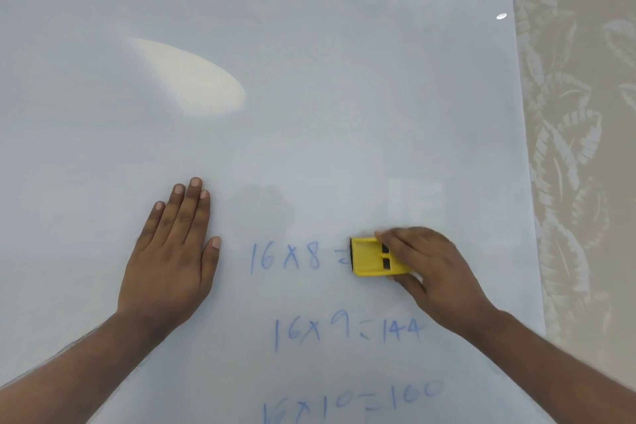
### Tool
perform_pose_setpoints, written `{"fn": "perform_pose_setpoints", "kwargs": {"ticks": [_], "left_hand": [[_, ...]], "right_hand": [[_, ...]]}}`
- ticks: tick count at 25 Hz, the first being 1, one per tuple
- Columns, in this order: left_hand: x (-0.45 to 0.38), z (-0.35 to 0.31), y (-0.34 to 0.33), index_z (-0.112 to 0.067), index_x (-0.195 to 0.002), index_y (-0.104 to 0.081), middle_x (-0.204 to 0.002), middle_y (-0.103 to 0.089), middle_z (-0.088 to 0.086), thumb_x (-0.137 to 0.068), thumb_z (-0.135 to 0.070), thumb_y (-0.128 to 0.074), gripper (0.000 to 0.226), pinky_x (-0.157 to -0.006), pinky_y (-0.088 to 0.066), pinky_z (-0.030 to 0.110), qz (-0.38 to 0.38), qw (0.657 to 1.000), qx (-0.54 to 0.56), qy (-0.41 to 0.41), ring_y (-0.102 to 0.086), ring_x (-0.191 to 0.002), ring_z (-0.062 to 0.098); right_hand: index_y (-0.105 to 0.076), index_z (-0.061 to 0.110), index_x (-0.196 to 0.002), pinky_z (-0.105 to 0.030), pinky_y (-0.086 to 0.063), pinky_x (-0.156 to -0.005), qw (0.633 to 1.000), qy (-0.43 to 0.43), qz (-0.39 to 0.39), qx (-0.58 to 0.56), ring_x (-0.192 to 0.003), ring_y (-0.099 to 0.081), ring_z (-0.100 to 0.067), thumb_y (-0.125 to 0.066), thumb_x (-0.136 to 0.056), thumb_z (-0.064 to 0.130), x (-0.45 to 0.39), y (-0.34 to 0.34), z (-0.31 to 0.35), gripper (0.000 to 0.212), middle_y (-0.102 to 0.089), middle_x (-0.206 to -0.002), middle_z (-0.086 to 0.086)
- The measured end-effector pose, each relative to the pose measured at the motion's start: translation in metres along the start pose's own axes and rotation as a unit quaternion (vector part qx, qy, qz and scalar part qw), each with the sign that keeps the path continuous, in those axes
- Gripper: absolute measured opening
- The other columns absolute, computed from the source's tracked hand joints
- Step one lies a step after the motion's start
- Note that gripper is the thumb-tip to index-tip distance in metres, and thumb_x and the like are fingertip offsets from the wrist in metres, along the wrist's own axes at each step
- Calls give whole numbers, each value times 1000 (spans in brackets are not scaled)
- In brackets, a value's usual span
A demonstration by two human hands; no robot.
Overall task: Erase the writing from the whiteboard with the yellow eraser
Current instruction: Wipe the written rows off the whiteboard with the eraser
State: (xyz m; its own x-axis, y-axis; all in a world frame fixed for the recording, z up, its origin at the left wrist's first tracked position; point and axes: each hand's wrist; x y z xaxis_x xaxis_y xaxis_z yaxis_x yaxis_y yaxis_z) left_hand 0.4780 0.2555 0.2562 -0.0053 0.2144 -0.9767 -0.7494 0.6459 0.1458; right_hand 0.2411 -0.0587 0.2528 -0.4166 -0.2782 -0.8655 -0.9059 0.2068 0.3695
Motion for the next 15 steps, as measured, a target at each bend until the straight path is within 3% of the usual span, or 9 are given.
{"fn": "perform_pose_setpoints", "kwargs": {"ticks": [5, 11, 15], "left_hand": [[6, -1, 0, -3, -159, -16, -169, -13, 9, -103, -34, -25, 65, -128, -10, 43, 3, 1000, 1, -1, -11, -157, 24], [10, -3, -1, -3, -159, -15, -169, -13, 10, -103, -35, -25, 65, -128, -10, 43, 6, 1000, 0, 4, -10, -157, 25], [15, -5, -2, -3, -159, -15, -169, -13, 10, -103, -34, -25, 65, -128, -9, 43, 5, 1000, 0, 1, -10, -157, 25]], "right_hand": [[-49, 25, -136, -28, -32, -106, 996, 45, 59, 43, -116, -52, -17, -52, -93, 35, 35, 13, -22, 44, -58, -130, 7], [-53, 19, -137, -40, -45, -98, 996, -78, -44, 1, -113, -59, -25, -74, -84, 20, -5, 13, -19, 57, -61, -127, 2], [-52, 18, -138, -40, -42, -100, 998, -29, -47, -15, -113, -58, -26, -72, -85, 19, -9, -7, 16, 56, -61, -128, -1]]}}
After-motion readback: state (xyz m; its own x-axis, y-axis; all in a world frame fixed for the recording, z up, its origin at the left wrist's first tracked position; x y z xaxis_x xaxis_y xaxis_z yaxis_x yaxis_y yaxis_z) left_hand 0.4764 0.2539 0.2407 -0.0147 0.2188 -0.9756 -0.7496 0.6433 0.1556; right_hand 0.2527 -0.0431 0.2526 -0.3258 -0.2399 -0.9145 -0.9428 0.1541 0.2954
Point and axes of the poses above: each hand's wrist, its own x-axis away from the middle knuckle, its own y-axis out of the back of the hand, z = x × y
